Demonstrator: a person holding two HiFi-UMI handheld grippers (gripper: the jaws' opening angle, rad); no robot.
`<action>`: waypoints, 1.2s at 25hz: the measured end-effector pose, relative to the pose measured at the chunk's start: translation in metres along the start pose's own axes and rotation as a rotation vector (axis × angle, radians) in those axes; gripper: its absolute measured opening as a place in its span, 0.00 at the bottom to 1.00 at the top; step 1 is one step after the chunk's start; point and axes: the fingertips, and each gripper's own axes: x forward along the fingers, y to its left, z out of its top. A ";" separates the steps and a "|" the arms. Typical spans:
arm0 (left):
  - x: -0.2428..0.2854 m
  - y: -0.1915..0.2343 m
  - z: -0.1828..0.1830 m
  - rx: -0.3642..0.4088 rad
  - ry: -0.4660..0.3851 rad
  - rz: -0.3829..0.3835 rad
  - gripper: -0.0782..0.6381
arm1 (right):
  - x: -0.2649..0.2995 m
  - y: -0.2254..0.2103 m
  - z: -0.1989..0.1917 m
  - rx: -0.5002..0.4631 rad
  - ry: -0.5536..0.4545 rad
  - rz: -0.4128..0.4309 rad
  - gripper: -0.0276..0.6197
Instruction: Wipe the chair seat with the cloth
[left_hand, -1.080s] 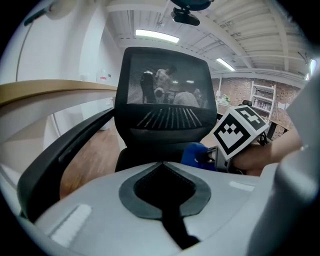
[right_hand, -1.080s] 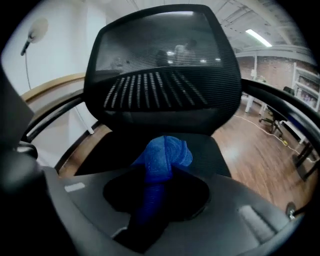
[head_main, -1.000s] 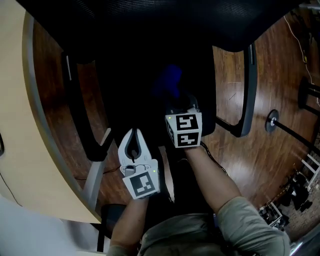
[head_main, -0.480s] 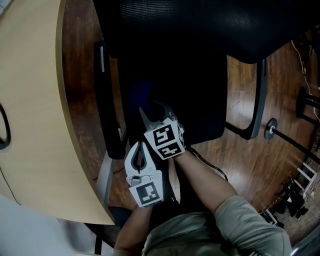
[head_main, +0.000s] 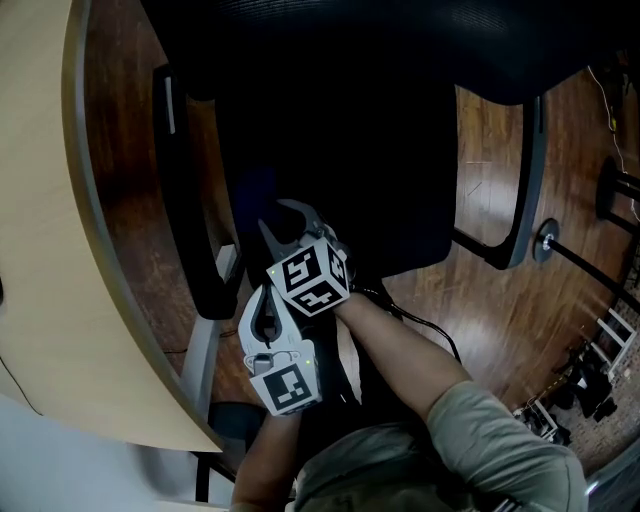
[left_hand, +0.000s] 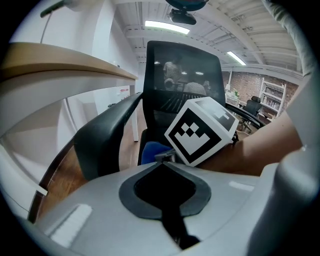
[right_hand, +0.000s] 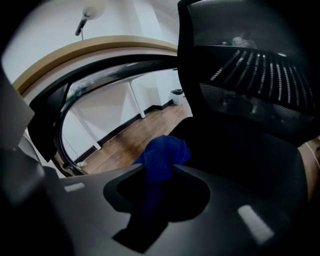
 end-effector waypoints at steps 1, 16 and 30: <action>0.003 -0.003 0.000 0.005 -0.001 -0.004 0.12 | -0.002 -0.006 -0.002 0.003 -0.003 -0.011 0.19; 0.050 -0.114 0.053 0.155 -0.054 -0.177 0.12 | -0.125 -0.187 -0.066 0.272 -0.007 -0.415 0.19; 0.073 -0.208 0.064 0.308 -0.060 -0.324 0.12 | -0.224 -0.265 -0.162 0.659 0.004 -0.729 0.19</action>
